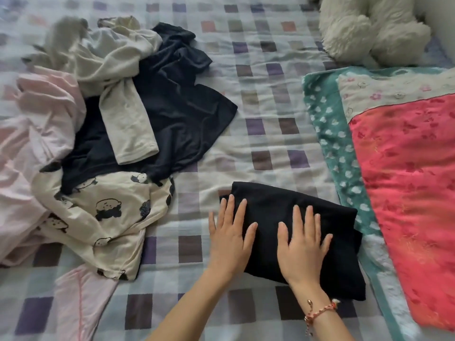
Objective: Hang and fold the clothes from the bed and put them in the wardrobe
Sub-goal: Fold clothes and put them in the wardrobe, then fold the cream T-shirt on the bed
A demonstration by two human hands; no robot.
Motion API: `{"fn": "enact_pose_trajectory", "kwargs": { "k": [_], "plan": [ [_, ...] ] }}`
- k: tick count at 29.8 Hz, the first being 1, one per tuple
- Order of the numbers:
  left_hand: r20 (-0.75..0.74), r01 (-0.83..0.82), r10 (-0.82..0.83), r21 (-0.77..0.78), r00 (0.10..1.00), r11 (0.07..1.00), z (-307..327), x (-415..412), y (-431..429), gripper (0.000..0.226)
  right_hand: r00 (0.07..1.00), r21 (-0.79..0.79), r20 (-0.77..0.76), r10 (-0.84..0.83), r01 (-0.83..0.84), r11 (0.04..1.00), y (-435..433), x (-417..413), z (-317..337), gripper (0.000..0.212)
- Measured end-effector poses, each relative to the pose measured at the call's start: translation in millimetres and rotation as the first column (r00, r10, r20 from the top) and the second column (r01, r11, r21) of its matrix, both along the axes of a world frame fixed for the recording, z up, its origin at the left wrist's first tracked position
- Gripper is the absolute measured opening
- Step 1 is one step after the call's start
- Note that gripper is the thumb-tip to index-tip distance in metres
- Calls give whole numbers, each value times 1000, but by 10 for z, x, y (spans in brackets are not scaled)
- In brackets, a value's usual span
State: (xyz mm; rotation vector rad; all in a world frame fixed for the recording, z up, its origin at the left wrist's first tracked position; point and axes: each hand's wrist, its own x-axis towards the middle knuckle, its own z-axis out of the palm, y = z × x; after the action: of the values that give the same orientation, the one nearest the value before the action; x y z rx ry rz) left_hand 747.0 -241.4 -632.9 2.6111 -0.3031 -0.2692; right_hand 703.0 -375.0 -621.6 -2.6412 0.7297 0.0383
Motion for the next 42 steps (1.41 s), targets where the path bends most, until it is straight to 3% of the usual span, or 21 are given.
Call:
{"fn": "enact_pose_trajectory", "kwargs": {
  "k": [2,4,6,8,10,14,19,22,24,27,31,34,36,39,42],
  "plan": [
    [-4,-209,209,-38,978,977,26,50,396,76,973,53,226,-50,39,998,184,69,178,55],
    [96,-392,391,-5,916,920,-10,84,1023,63,926,89,377,13,-51,995,579,180,290,44],
    [139,-499,486,84,863,862,-53,40,1568,61,924,207,372,90,-177,962,940,256,310,35],
    [87,-553,547,172,833,815,-54,-26,2024,68,949,398,265,173,-271,877,1275,331,284,30],
    [13,-543,554,221,832,810,-52,-83,2380,73,939,497,161,305,-344,796,1612,443,251,28],
    [94,-485,475,149,875,862,-17,-38,2700,57,884,550,147,444,-446,706,2114,693,283,27],
    [328,-535,553,-151,766,831,257,337,2769,34,852,538,140,505,-494,684,2390,1151,420,24],
    [417,-593,587,-130,694,794,349,603,3023,39,845,553,133,518,-497,669,2692,1416,527,22],
    [342,-658,624,-24,702,753,345,728,3268,64,846,600,139,515,-485,636,2970,1528,570,19],
    [55,-680,679,116,732,724,370,752,3563,84,841,658,121,527,-466,592,3330,1575,614,17],
    [-16,-509,539,308,842,804,356,624,3893,69,831,738,102,546,-431,518,3710,1544,621,16],
    [70,-515,511,88,857,852,439,578,4144,39,806,745,91,585,-445,497,3913,1514,601,18],
    [114,-612,615,-64,780,788,595,615,4376,22,806,754,89,586,-439,489,4026,1508,592,18],
    [143,-752,776,-193,614,631,961,796,4975,20,808,757,88,582,-434,488,4201,1534,615,16],
    [203,-895,930,-270,308,355,1275,1094,5931,22,781,699,78,620,-486,525,4356,1566,591,17]
  ]
}}
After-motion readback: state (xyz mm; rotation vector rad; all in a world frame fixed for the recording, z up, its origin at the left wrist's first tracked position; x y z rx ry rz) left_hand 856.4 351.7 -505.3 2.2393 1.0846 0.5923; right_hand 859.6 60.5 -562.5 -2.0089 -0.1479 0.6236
